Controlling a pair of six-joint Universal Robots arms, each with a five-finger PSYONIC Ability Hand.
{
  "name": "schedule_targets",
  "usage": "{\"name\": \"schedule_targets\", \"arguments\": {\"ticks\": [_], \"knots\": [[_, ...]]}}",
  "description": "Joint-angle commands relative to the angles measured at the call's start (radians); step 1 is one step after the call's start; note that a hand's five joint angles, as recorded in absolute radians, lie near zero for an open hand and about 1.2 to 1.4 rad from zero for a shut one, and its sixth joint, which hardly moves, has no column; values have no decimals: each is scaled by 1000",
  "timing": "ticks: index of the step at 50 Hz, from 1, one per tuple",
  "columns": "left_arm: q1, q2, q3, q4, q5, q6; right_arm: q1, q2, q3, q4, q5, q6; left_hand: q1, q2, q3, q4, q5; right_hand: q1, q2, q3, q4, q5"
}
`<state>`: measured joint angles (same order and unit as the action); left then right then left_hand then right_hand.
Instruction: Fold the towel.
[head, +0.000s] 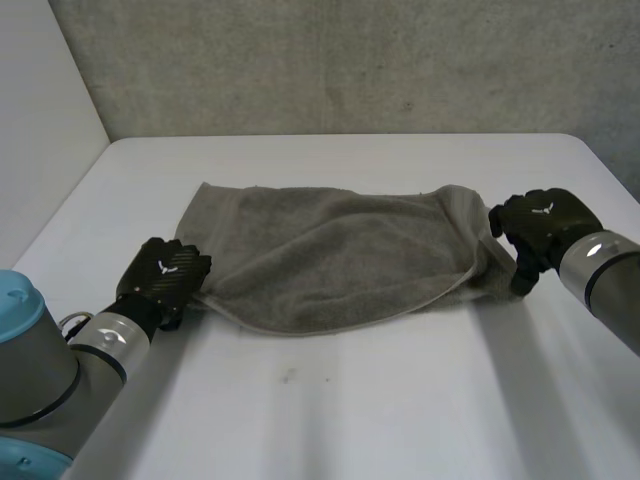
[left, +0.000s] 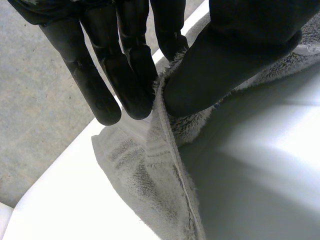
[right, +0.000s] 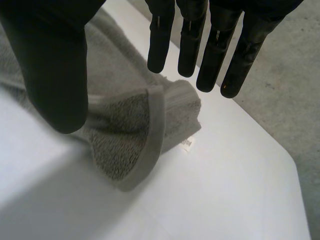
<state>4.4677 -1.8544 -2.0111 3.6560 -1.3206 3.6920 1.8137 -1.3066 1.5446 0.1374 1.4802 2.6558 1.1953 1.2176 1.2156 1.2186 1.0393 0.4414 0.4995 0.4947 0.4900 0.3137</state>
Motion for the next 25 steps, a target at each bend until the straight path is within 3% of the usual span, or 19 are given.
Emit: {"name": "schedule_targets", "arguments": {"ticks": [1,9,16,18,25], "knots": [[10,-2,3,1,0,0,-20,91,-43,-14,-46,41,201,179,181,178,182,137,79,83,88,90],[22,0,5,1,1,-1,-33,165,-79,-101,-66,29,201,179,181,178,182,216,158,163,167,169],[22,0,5,1,1,-1,-30,181,-127,-81,-161,6,201,179,181,178,182,216,158,163,167,169],[22,0,5,1,1,-1,-19,193,-150,-82,-202,-58,201,179,181,178,182,216,158,163,167,169],[24,0,5,1,1,-1,-10,239,-192,-85,-192,-226,201,179,181,178,182,216,158,163,167,169]]}}
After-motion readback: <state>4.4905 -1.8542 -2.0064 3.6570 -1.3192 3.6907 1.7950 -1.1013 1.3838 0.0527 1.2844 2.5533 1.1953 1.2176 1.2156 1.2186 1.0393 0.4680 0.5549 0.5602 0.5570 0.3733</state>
